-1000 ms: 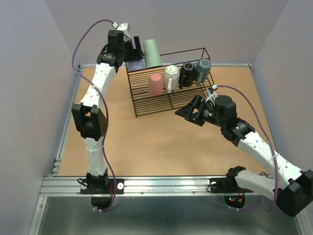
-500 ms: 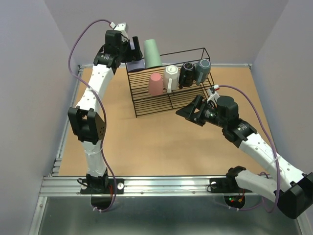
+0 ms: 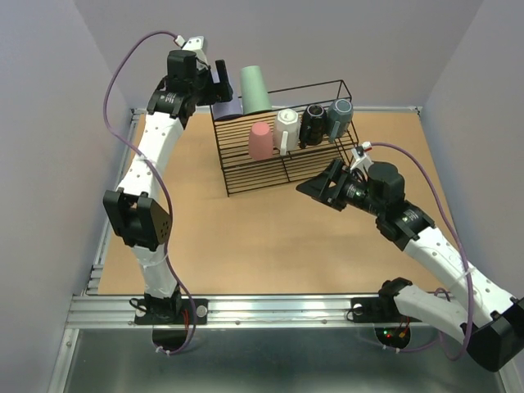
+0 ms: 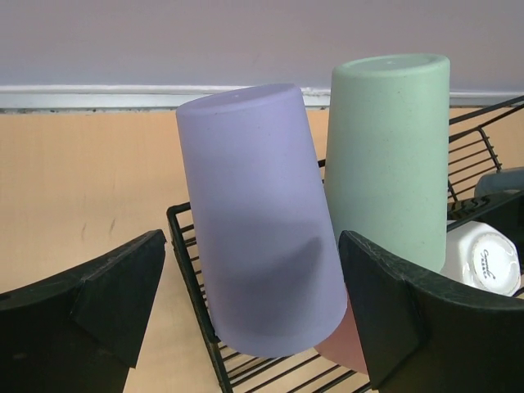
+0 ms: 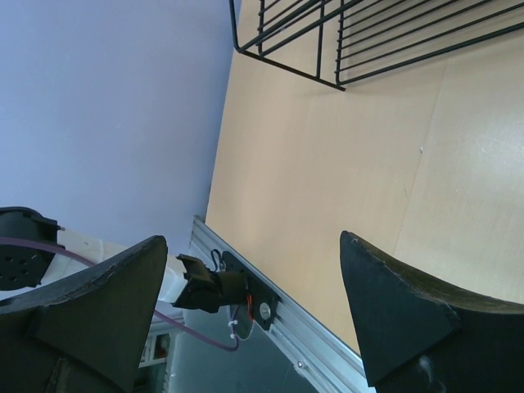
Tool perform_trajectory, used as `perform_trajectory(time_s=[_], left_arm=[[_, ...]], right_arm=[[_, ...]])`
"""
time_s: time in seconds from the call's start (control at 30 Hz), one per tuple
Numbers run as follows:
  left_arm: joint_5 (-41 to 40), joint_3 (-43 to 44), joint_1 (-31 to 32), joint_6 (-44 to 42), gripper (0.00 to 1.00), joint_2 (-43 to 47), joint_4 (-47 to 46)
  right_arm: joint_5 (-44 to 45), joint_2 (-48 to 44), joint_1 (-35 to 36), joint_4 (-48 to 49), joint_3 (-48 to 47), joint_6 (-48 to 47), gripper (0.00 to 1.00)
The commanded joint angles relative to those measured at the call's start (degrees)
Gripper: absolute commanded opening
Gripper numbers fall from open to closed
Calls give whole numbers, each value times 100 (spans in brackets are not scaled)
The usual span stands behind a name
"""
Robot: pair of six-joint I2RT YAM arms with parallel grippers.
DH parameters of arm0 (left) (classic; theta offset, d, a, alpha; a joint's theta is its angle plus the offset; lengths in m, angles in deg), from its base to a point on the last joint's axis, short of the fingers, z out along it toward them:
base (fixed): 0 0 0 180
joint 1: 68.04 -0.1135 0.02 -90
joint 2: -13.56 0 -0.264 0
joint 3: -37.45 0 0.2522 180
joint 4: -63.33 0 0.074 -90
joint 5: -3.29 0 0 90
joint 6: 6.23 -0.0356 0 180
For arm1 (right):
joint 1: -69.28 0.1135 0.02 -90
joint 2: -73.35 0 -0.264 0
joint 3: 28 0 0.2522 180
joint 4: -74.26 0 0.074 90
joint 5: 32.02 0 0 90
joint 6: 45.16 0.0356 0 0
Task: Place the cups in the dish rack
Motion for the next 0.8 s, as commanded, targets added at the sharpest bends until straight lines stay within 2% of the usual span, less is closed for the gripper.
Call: perform_trajectory(time_s=[0.0,0.2,0.37,0.47,0.77], left_arm=[[-103,-69,12,-102,99,579,-100],[-252,-192,12,-129,99,1071,-73],[-569,-683,48,-225,99,1844,-275],[-1068,-1227,48,-260,99,2467,-424],[-1659,-4514,48,-550,99,5201,-2146]], right_arm=[[24,-225,24,138,132,-63,91],[76,-357,32,121,114,-116,91],[120,-454,24,51,-131,-221,91],[164,-506,24,-54,-316,-326,91],[638,-1261,24,-722,-809,-985,91]])
